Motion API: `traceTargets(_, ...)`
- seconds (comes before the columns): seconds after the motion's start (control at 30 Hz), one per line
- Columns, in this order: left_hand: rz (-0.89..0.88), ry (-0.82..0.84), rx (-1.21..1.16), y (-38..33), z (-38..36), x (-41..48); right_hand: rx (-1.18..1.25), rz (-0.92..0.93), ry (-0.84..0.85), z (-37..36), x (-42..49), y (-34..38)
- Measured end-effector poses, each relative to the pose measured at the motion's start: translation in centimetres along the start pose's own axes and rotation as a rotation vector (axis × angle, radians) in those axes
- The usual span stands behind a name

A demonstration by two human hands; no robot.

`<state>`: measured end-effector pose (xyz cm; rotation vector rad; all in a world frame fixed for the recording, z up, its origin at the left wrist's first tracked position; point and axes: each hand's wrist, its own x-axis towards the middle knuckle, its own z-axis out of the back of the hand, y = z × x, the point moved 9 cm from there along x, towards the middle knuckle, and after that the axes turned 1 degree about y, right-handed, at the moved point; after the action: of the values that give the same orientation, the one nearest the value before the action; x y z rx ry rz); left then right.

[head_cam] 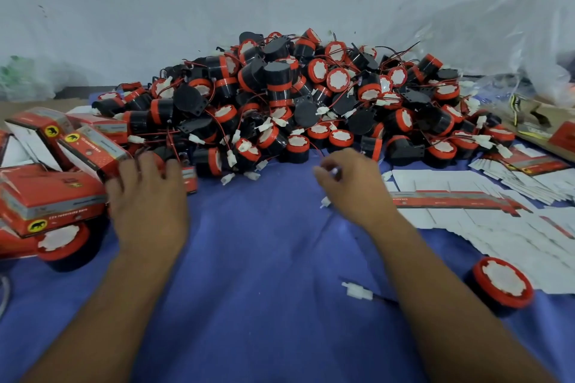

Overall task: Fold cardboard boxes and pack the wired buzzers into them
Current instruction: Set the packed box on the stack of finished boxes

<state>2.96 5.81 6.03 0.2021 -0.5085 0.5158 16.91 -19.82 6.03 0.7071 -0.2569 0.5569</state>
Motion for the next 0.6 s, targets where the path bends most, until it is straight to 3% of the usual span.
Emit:
traceTargets(0.07,0.074,0.04,0.088,1.8,-0.1,0.1,-0.305,-0.202,0.069,1.8,0.3,-3.7)
traceTargets(0.17,0.115,0.14,0.159,2.1,-1.0,0.0,-0.574,-0.582,0.366,3.4,-2.1,-9.8)
traceTargets(0.3,0.082,0.239,0.221,2.2,-2.7,-0.3,-0.584,-0.669,0.555,3.4,-3.2,-12.0)
traceTargets(0.43,0.142,0.179,0.144,3.9,-2.9,0.6,-0.571,-0.562,0.423,3.4,-2.1,-9.9)
traceTargets(0.6,0.182,0.172,0.042,4.4,-3.4,0.7,-0.529,-0.479,-0.033,7.3,-1.2,-6.7)
